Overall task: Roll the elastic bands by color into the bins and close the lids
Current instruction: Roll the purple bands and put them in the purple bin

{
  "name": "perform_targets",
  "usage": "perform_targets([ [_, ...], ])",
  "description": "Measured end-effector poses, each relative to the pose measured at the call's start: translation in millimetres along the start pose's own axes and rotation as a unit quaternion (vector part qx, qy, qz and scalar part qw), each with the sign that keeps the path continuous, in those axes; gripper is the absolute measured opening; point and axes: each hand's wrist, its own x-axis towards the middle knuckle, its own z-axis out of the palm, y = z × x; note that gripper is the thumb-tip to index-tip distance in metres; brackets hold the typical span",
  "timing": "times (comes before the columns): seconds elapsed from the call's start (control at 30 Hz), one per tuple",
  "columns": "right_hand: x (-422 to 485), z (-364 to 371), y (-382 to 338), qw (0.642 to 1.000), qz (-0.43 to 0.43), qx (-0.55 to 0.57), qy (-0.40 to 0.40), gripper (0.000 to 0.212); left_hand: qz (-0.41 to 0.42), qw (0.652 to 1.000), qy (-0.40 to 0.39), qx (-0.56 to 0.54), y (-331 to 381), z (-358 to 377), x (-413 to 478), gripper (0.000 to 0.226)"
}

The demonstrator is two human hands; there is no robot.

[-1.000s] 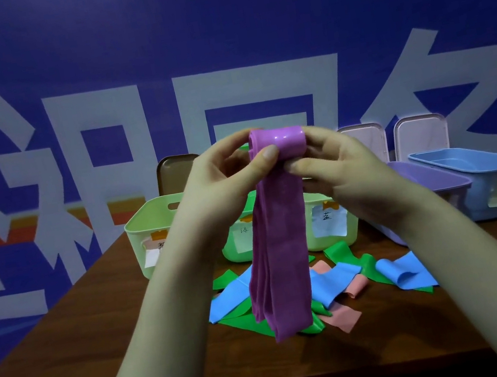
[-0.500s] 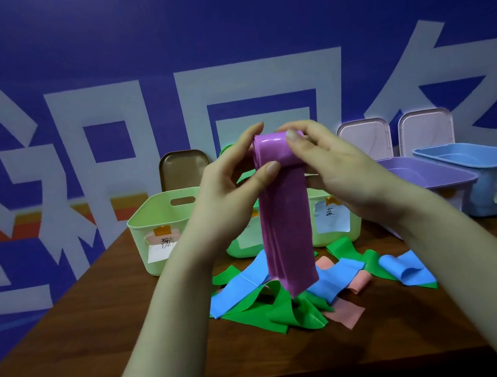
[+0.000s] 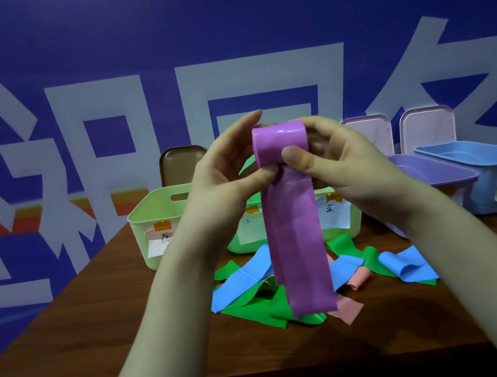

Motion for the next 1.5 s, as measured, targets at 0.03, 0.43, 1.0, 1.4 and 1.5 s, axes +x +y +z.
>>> perform_targets([
  [0.03,-0.5,-0.1,-0.4,1.0,-0.005,0.001,-0.001,0.04,-0.004,1.0,0.002,-0.007,0.2,0.4,0.0,0.062],
  [0.43,-2.4,-3.4,1.5,0.999,-0.031,-0.012,-0.003,0.047,-0.09,0.992,0.032,0.076,4.9,5.5,1.0,0.04],
  [1.0,-1.9,-14.3,15.3,0.994,0.097,-0.039,-0.046,0.04,-0.084,0.995,0.028,0.04,2.0,0.3,-1.6,0.053],
  [1.4,5.5,9.0,34.7,0.989,0.09,-0.116,-0.019,0.073,-0.026,0.999,0.031,-0.015,-20.7,24.0,3.1,0.051],
  [1.5,4.4,2.8,30.1,0.992,0.106,-0.068,-0.031,0.072,-0.027,0.999,0.02,-0.039,-22.3,19.8,3.5,0.055],
])
